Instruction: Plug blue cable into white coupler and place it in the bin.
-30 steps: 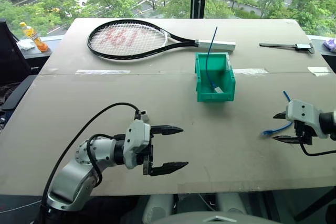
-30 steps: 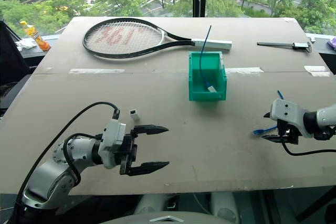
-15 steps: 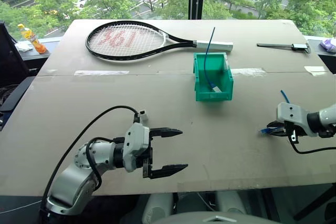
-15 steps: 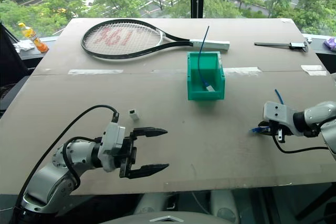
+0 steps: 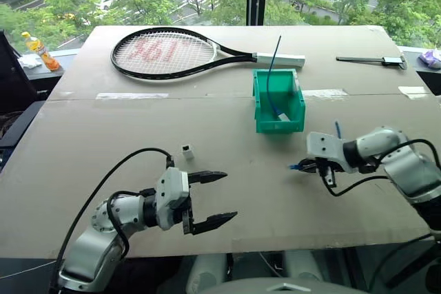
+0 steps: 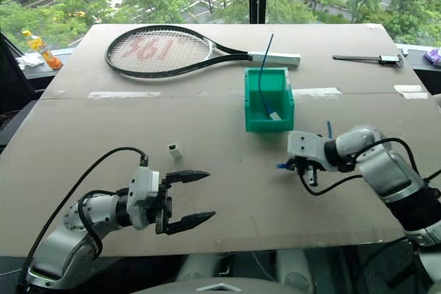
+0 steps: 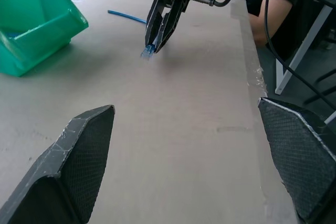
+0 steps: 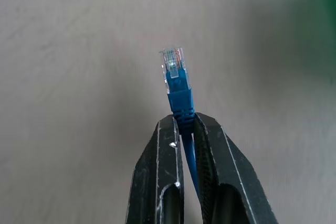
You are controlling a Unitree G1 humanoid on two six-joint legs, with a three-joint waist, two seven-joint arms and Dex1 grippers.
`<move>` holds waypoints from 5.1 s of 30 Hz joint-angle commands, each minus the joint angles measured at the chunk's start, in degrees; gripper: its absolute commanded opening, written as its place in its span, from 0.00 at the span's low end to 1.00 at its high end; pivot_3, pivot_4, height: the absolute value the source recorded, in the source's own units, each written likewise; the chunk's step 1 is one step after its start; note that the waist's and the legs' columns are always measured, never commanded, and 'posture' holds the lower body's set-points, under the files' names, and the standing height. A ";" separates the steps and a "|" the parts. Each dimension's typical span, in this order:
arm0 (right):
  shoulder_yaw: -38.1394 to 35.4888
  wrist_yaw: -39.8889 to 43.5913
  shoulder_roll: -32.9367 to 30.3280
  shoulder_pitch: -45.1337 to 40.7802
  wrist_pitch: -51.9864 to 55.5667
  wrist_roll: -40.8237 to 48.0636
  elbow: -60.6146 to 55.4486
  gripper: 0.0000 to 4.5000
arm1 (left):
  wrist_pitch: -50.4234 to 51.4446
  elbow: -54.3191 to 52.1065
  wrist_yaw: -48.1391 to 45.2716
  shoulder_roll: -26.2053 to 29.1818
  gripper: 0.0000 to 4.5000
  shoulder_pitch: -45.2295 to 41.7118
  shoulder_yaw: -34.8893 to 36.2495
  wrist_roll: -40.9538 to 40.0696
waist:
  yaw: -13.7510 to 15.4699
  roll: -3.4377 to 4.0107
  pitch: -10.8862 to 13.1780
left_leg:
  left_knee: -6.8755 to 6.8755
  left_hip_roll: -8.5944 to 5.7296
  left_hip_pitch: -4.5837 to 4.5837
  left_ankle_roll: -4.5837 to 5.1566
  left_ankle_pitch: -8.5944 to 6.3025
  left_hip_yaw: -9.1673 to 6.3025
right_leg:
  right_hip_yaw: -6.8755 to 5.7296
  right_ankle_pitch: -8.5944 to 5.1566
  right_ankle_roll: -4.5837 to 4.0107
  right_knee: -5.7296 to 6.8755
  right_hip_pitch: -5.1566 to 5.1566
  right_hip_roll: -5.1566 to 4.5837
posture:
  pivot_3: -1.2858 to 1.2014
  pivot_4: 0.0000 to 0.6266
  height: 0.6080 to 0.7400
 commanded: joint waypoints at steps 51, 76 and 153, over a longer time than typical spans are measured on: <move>-48.77 -21.06 16.02 63.59 -22.73 22.94 -24.38 1.00 | 0.15 34.78 3.32 -18.54 0.01 -40.39 -25.85 26.23 | 0.40 0.02 -0.04 | 0.10 -0.07 0.15 0.02 -0.01 -0.30 | -0.26 -0.14 0.25 -0.04 0.41 -0.03 | 0.52 0.24 1.00; -33.01 -75.27 33.90 42.71 6.71 76.05 -35.23 0.71 | -28.64 37.38 -3.64 -25.57 0.00 -41.71 -16.16 15.78 | 0.21 0.01 -0.05 | 0.10 -0.14 -0.13 0.07 -0.02 -0.37 | -0.32 0.00 0.04 -0.07 0.24 -0.06 | 0.52 0.24 1.00; -28.11 -70.21 28.42 32.06 4.07 74.07 -25.77 0.00 | -30.98 76.51 -22.56 0.17 0.58 -43.98 0.97 16.88 | 0.07 -0.06 -0.03 | 0.02 -0.03 -0.18 0.07 -0.03 -0.17 | -0.21 0.09 0.14 -0.02 0.03 0.00 | 0.52 0.24 1.00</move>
